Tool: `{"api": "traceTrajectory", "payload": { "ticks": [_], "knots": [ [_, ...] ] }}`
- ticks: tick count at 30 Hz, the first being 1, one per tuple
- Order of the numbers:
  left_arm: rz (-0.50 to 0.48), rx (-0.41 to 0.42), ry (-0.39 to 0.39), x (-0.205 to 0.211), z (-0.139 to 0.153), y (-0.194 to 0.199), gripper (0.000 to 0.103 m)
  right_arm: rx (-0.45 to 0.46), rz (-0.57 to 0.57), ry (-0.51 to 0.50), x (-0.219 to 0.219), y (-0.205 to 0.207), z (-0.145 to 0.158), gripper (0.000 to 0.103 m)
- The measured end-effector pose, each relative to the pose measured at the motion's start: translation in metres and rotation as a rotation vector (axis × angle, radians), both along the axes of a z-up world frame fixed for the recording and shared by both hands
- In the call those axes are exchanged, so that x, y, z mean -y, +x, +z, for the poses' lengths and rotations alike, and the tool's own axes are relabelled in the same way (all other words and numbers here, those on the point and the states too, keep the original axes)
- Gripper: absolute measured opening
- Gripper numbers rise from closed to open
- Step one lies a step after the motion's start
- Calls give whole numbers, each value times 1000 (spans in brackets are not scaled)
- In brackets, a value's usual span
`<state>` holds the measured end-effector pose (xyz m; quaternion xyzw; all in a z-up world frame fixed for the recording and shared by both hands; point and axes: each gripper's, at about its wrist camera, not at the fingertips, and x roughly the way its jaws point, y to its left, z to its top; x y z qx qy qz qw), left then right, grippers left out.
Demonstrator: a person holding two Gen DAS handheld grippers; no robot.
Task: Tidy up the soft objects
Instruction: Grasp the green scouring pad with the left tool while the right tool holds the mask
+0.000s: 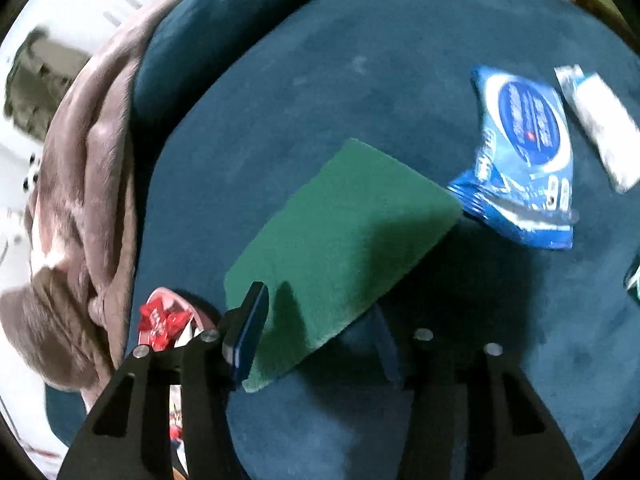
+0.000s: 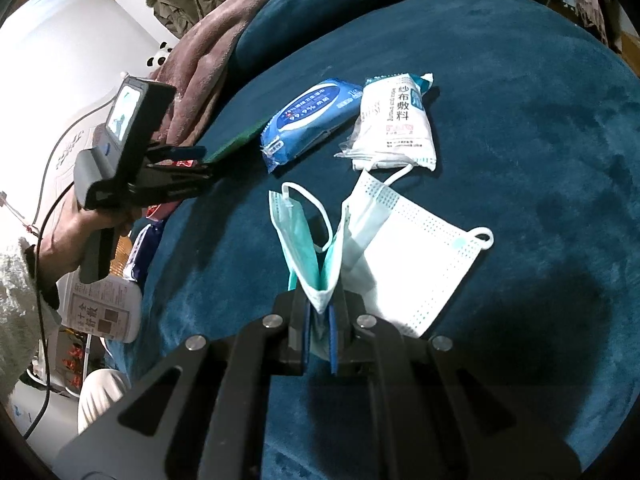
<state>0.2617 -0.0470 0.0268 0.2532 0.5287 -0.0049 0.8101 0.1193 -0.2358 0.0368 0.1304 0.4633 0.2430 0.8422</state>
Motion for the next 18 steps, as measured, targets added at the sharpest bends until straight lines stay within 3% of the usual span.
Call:
{"api": "traceTrajectory", "payload": {
  "ticks": [3, 5, 10, 15, 18],
  "knots": [
    [-60, 13, 42, 10, -6, -1, 22, -3, 1, 5, -1, 1, -1, 8],
    [-59, 52, 18, 14, 4, -7, 18, -2, 3, 5, -1, 2, 0, 8],
    [27, 76, -132, 5, 46, -12, 15, 6, 1, 7, 0, -2, 2, 8],
    [128, 40, -343, -1, 86, -35, 11, 19, 7, 1, -2, -14, 7, 8],
    [167, 10, -426, -3, 102, -55, 7, 27, 17, 0, -5, -26, 13, 8]
  ]
}}
